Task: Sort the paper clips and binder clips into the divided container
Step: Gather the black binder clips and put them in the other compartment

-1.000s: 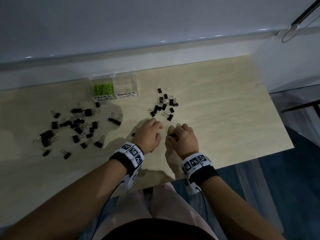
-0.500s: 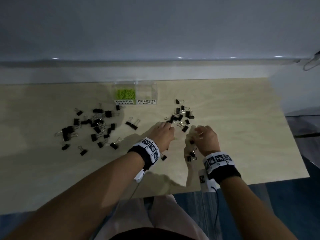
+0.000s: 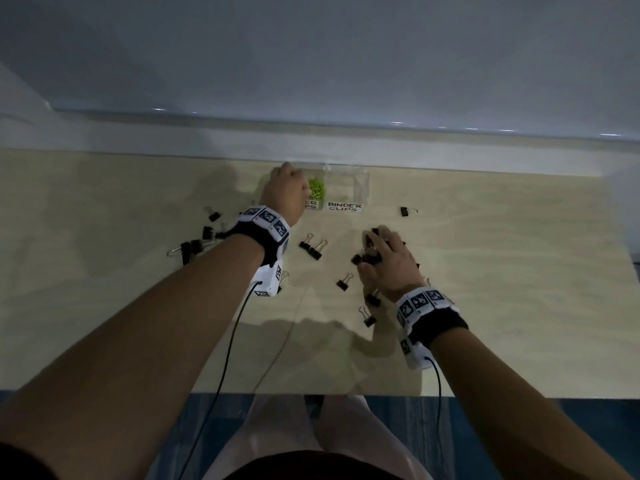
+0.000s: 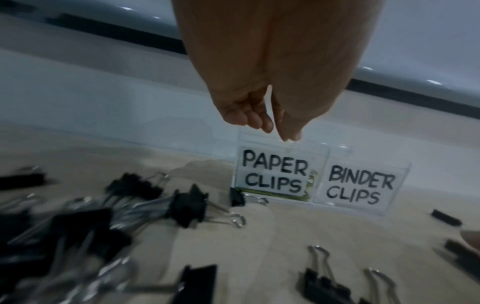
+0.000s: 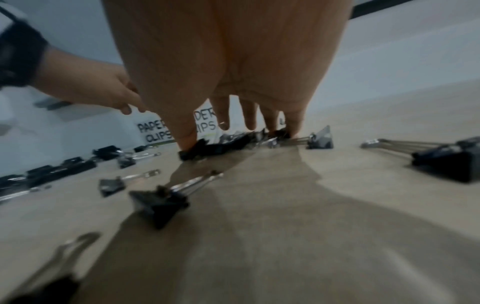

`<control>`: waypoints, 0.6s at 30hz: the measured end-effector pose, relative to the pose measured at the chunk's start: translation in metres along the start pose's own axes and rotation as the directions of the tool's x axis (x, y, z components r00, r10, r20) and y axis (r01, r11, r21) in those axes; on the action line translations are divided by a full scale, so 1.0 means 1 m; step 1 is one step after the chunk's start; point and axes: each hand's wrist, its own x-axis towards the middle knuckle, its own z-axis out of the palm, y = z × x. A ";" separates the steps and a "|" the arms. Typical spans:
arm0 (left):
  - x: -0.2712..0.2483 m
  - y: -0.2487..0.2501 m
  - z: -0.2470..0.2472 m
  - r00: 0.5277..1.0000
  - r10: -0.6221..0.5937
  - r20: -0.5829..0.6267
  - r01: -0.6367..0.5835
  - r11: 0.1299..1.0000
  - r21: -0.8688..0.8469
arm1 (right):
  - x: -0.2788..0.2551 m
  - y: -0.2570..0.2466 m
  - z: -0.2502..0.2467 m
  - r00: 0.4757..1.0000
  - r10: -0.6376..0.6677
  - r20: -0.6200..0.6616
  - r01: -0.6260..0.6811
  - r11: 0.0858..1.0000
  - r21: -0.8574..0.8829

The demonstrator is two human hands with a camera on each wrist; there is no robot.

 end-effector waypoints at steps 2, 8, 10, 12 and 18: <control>-0.013 -0.022 -0.006 0.995 0.011 -0.095 -0.019 0.996 -0.082 | -0.016 0.002 -0.003 0.997 -0.008 -0.072 0.009 1.000 0.021; -0.079 -0.135 -0.028 0.906 -0.423 0.005 0.419 0.899 0.128 | -0.079 0.049 -0.008 0.852 0.495 -0.170 -0.477 0.868 0.139; -0.108 -0.152 -0.028 0.829 -0.554 0.078 0.545 0.831 0.111 | -0.093 0.052 0.004 0.816 0.564 -0.132 -0.547 0.825 0.143; -0.129 -0.150 -0.020 0.809 -0.577 0.111 0.565 0.816 0.121 | -0.096 0.042 0.019 0.810 0.575 -0.120 -0.559 0.817 0.141; -0.144 -0.089 0.019 0.882 -0.457 0.112 0.453 0.889 0.066 | -0.070 -0.027 0.046 0.867 0.490 -0.091 -0.485 0.871 0.074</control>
